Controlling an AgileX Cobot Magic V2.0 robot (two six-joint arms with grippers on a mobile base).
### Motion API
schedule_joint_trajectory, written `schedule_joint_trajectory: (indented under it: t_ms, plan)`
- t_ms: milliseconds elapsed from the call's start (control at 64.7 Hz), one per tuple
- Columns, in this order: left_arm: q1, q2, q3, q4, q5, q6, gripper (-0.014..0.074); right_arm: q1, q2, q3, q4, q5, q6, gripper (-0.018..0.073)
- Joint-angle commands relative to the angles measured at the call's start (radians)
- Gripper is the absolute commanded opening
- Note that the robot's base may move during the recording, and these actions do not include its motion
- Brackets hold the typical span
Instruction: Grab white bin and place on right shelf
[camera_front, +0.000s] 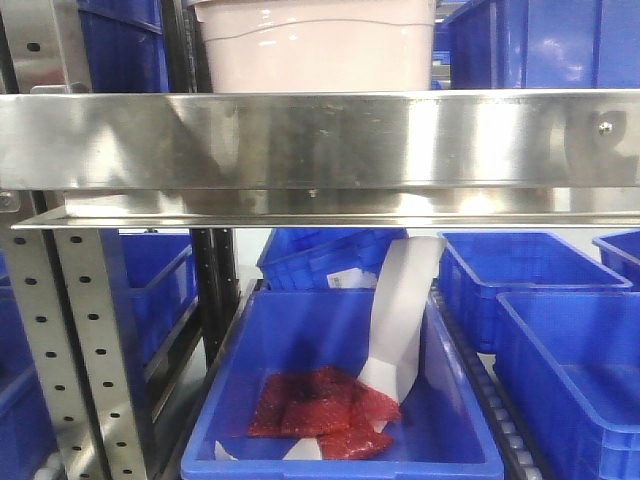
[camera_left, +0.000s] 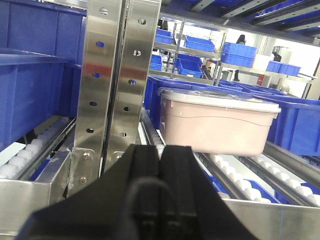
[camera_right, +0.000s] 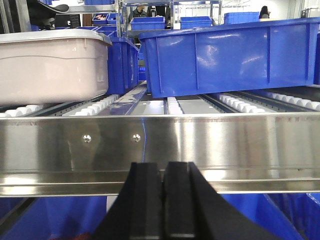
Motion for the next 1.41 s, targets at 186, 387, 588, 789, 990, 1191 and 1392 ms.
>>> schedule_joint_trajectory:
  t_ms: [186, 387, 588, 789, 990, 1191, 1392]
  plan:
    - [0.001, 0.012, -0.029, -0.03, -0.056, 0.005, -0.0117, 0.002, -0.019, -0.001, 0.009, -0.082, -0.018, 0.0055]
    - [0.001, 0.012, -0.029, -0.03, -0.056, 0.005, -0.0117, 0.002, -0.019, -0.001, 0.009, -0.082, -0.018, 0.0055]
    - [0.001, 0.012, -0.029, -0.032, -0.056, 0.005, -0.0117, 0.002, -0.019, -0.001, 0.009, -0.082, -0.018, 0.0055]
    - [0.001, 0.012, -0.029, -0.032, -0.056, 0.005, -0.0117, 0.002, -0.019, -0.001, 0.009, -0.082, -0.018, 0.0055]
    - [0.001, 0.012, -0.029, -0.032, -0.062, 0.005, -0.0117, 0.002, -0.019, -0.001, 0.009, -0.082, -0.018, 0.0055]
    - [-0.008, 0.014, 0.039, 0.064, -0.06, -0.21, -0.0117, 0.002, -0.019, -0.001, 0.009, -0.082, -0.018, 0.0055]
    - [-0.086, 0.014, 0.054, 0.548, -0.13, -0.64, -0.0117, 0.002, -0.019, -0.001, 0.009, -0.082, -0.018, 0.0055]
